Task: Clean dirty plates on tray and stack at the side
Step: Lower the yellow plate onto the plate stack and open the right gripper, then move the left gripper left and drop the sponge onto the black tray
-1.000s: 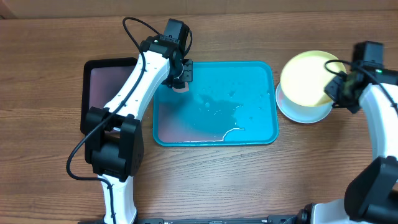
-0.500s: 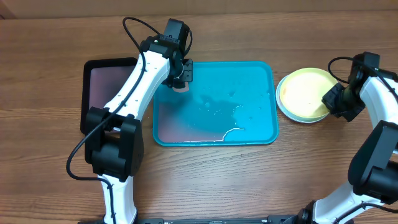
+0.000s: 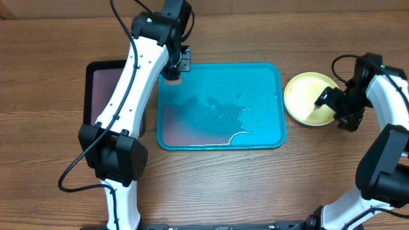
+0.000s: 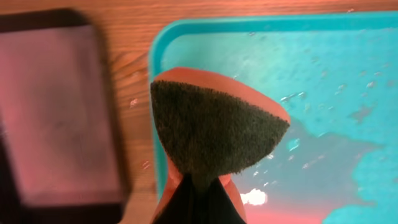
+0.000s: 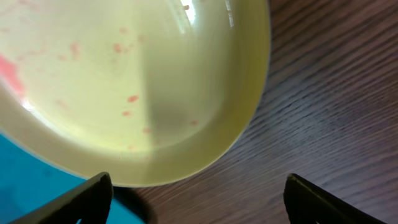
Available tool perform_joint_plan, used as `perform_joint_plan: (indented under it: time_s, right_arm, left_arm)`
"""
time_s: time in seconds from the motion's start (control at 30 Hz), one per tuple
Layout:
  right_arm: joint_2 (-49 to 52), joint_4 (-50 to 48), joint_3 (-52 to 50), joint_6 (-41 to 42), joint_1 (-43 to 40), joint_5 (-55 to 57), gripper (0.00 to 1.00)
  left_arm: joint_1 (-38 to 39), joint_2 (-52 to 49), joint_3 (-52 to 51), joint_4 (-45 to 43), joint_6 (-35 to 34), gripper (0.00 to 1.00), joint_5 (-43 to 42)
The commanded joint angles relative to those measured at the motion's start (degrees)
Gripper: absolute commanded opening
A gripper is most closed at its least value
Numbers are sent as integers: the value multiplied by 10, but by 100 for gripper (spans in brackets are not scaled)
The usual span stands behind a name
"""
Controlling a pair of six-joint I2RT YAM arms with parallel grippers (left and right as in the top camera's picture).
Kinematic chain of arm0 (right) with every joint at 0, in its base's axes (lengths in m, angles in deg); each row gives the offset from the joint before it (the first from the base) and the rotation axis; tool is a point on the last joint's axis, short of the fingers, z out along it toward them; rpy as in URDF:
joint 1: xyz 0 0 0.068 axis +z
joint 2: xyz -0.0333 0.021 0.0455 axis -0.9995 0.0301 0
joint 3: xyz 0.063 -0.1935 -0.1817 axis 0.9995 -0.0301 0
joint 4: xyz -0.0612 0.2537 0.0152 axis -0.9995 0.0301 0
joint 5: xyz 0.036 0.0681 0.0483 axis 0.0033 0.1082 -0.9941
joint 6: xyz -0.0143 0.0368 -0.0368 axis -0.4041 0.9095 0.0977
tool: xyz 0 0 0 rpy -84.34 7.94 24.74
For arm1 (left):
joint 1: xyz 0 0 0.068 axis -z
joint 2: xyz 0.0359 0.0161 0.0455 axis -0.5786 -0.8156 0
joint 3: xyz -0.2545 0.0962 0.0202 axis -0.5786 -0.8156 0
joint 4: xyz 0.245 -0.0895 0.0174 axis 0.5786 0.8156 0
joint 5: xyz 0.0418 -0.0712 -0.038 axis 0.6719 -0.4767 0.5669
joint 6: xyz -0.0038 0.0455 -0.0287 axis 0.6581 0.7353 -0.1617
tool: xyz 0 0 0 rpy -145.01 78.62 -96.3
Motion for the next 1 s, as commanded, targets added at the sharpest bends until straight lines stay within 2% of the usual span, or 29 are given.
perform_joint_plan:
  time_s: [0.0,0.13,0.27,0.57,0.73,0.77,0.8,0.87,0.93,0.97]
  right_arm:
    - [-3,13,63,-15,19,-29,91]
    - [-3,17,91,-17,60,-29,92]
    - [-3,-5,91,-17,109,-29,94]
    - [-3,-37,91,-17,185,-22,100]
    - [-3,-34,91,-17,189,-22,100]
    - [-3,-33,91,-17,189,-22,100]
    - [-3,-32,91,-17,189,-22,100]
    - [-3,-32,91,-17,189,-24,100]
    - [-3,-32,91,-17,189,-38,100]
    - [-3,-32,91,-17,189,-44,100]
  left_arm:
    - [-28,6,17,33,-19,4,51]
    - [-83,5,-13,49,-45,4,53]
    - [-146,4,-70,27,-54,4,53]
    - [-225,3,-280,-169,-32,4,50]
    - [-234,3,-307,-206,-12,5,49]
    - [-234,3,-306,-209,-11,9,52]
    - [-234,3,-306,-211,-10,19,54]
    - [-234,3,-306,-214,-11,43,54]
    - [-234,4,-306,-213,-13,96,50]
    - [-234,4,-304,-210,-13,100,48]
